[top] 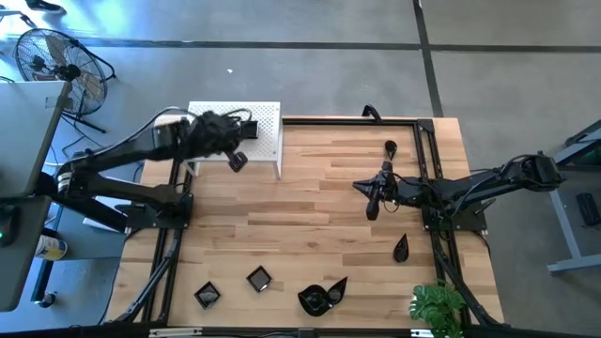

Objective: Pick & Place Mini shaped plates
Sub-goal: Stack the top black drop shaped plate on top of the stacked black drop shaped plates on the shelf

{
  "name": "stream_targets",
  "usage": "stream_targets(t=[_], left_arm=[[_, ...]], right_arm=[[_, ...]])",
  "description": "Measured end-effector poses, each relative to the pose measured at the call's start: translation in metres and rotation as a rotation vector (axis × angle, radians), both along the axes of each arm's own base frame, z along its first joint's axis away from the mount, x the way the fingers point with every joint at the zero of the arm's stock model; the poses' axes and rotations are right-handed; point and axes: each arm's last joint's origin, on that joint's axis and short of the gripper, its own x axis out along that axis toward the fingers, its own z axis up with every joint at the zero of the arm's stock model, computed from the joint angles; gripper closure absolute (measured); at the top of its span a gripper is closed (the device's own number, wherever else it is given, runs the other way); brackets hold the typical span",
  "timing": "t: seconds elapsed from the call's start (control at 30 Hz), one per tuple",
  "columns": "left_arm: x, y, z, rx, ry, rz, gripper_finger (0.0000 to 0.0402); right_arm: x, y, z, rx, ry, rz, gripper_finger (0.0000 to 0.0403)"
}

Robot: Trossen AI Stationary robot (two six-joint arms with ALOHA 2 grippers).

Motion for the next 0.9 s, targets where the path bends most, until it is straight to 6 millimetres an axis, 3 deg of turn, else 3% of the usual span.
stream_targets(t=[0.3,0.47,0.6,0.9], left_arm=[[0.031,-0.033,-0.052,0.228,-0.425,-0.299,0.04],[0.032,-0.049,-0.08,0.276,-0.626,-0.384,0.04],[0.027,-0.06,-0.096,0.279,-0.717,-0.42,0.04],[0.024,-0.066,-0.1,0.309,-0.767,-0.447,0.0401]], right_arm=[[-0.003,-0.004,-0.004,0.061,0.0,-0.15,0.0326],[-0.008,-0.015,-0.008,0.166,0.041,-0.285,0.0299],[-0.016,-0.038,-0.009,0.253,0.17,-0.479,0.0292],[-0.05,-0.104,-0.006,0.422,0.248,-0.822,0.0292]])
